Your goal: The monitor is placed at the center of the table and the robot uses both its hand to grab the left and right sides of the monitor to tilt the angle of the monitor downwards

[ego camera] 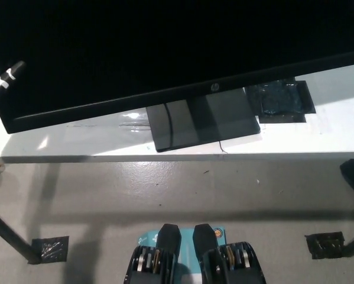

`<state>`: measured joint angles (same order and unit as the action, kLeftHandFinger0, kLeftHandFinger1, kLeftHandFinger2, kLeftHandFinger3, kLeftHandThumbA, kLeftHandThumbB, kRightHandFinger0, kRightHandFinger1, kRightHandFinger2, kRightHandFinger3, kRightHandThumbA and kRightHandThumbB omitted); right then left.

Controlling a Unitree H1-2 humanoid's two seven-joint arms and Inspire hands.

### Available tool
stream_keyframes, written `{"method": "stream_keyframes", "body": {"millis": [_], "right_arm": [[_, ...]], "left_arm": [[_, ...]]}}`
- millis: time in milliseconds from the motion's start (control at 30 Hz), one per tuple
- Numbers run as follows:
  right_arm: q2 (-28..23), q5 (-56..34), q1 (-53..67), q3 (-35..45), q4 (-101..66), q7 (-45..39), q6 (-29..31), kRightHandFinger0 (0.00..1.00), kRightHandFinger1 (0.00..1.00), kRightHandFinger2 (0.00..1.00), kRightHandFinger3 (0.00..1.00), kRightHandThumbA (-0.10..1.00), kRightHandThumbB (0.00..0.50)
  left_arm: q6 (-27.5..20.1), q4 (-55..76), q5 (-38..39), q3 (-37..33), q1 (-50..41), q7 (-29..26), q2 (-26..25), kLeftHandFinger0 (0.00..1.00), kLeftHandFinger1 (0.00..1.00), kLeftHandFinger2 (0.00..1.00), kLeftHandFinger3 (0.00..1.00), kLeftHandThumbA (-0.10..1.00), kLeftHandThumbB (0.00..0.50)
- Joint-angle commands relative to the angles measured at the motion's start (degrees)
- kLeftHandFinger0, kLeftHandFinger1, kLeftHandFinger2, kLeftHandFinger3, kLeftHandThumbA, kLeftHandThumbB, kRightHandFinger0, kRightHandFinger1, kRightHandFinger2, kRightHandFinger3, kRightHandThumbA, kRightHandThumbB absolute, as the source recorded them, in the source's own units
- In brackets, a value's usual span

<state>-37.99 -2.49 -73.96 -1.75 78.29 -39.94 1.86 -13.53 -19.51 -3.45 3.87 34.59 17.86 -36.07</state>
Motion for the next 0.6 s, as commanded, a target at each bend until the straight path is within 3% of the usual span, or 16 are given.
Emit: {"method": "stream_keyframes", "body": {"millis": [0,100,200,333,467,567], "right_arm": [[-1.17,-0.08,-5.75,0.54,-2.30,0.30,4.52,1.00,1.00,1.00,1.00,0.64,0.495],[-0.90,0.51,-6.16,0.16,-2.02,-0.79,4.96,1.00,1.00,1.00,1.00,0.59,0.500],[-0.35,1.09,-6.53,-0.24,-1.67,-0.97,4.82,1.00,1.00,1.00,1.00,0.55,0.500],[0.74,7.60,-7.03,-6.34,-1.87,2.08,8.48,1.00,1.00,1.00,1.00,0.52,0.490],[1.68,13.56,-7.09,-13.14,-1.72,9.77,11.31,1.00,1.00,1.00,1.00,0.55,0.500],[3.11,19.12,-7.16,-19.27,-1.27,18.41,14.02,1.00,1.00,1.00,1.00,0.61,0.500]], "left_arm": [[2.06,1.81,0.50,-0.17,2.59,1.33,-2.02,1.00,1.00,1.00,1.00,0.72,0.424],[3.91,2.38,0.77,-0.43,3.03,1.89,-2.01,1.00,1.00,1.00,1.00,0.70,0.453],[4.41,2.26,2.35,-0.41,3.48,2.97,-1.93,1.00,1.00,1.00,1.00,0.64,0.435],[6.18,1.75,-2.44,-2.91,5.64,2.12,-2.92,1.00,1.00,1.00,1.00,0.69,0.464],[2.12,-4.76,-4.90,-5.26,9.61,1.50,-3.45,1.00,1.00,1.00,1.00,0.65,0.480],[-2.88,-12.80,-12.43,-9.88,13.90,-1.95,-4.82,1.00,1.00,1.00,1.00,0.68,0.500]]}}
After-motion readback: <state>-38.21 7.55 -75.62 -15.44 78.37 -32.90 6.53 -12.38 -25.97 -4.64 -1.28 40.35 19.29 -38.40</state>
